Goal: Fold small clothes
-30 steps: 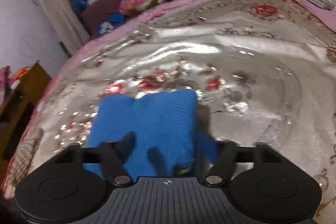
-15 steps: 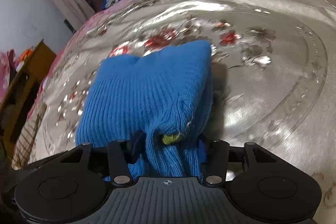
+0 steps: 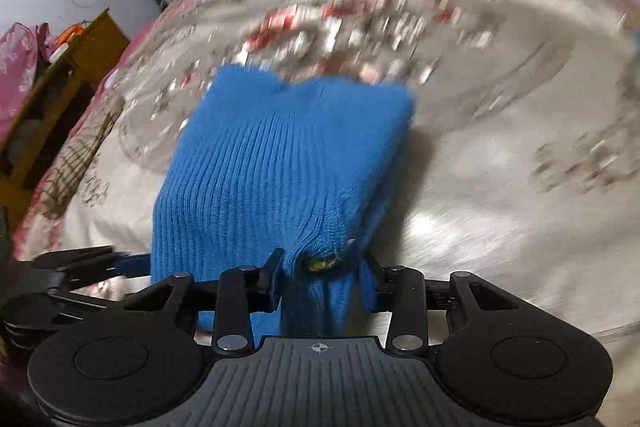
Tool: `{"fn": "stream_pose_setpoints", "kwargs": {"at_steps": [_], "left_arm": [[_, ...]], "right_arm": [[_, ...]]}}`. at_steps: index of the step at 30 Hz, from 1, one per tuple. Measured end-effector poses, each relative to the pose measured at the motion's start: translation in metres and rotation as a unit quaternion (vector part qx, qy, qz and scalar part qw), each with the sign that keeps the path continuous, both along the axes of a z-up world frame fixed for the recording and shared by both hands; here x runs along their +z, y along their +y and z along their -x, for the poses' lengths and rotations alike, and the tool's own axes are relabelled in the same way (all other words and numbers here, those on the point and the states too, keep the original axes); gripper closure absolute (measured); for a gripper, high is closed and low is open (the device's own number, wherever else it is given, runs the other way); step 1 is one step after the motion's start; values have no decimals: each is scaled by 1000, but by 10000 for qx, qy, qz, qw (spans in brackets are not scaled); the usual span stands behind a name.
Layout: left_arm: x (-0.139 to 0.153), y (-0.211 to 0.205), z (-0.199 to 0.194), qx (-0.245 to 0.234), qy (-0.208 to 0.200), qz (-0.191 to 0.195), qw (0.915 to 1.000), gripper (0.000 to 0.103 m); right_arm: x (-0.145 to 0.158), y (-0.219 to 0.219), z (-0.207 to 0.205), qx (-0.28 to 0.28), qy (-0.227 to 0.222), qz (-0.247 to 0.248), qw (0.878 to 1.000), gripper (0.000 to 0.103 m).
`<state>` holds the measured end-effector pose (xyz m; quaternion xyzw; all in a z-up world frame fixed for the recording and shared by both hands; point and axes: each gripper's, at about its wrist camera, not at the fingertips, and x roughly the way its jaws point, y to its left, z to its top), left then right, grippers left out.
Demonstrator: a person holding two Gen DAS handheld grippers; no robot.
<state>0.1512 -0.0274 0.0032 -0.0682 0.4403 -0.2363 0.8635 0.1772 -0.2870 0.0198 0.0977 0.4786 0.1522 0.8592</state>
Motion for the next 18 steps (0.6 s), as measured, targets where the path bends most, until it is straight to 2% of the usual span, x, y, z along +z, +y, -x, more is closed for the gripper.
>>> {"fn": "stream_pose_setpoints", "kwargs": {"at_steps": [4,6,7,10,12,13,18], "left_arm": [[27,3,-11,392,-576,-95,9975,41],[34,-3,-25,645,-809,-140,9945,41],[35,-8,-33,741,-896,-225,9930,41],[25,-25,-61,916,-879,-575,9902,41],[14,-33,-75,906,-721,-867,9895,39],[8,-35,-79,909,-681,-955,9889,35],[-7,-36,-92,1029,-594,-1043,9874,30]], "right_arm": [[37,3,1,-202,-775,385,9960,65],[44,18,-10,-122,-1107,680,9915,65],[42,27,-17,-4,-1181,771,9900,69],[24,50,-45,141,-1099,1307,9852,74],[10,55,-63,153,-905,1454,9851,76],[2,56,-71,111,-822,1485,9854,76],[-21,48,-96,-187,-612,1378,9884,76]]}}
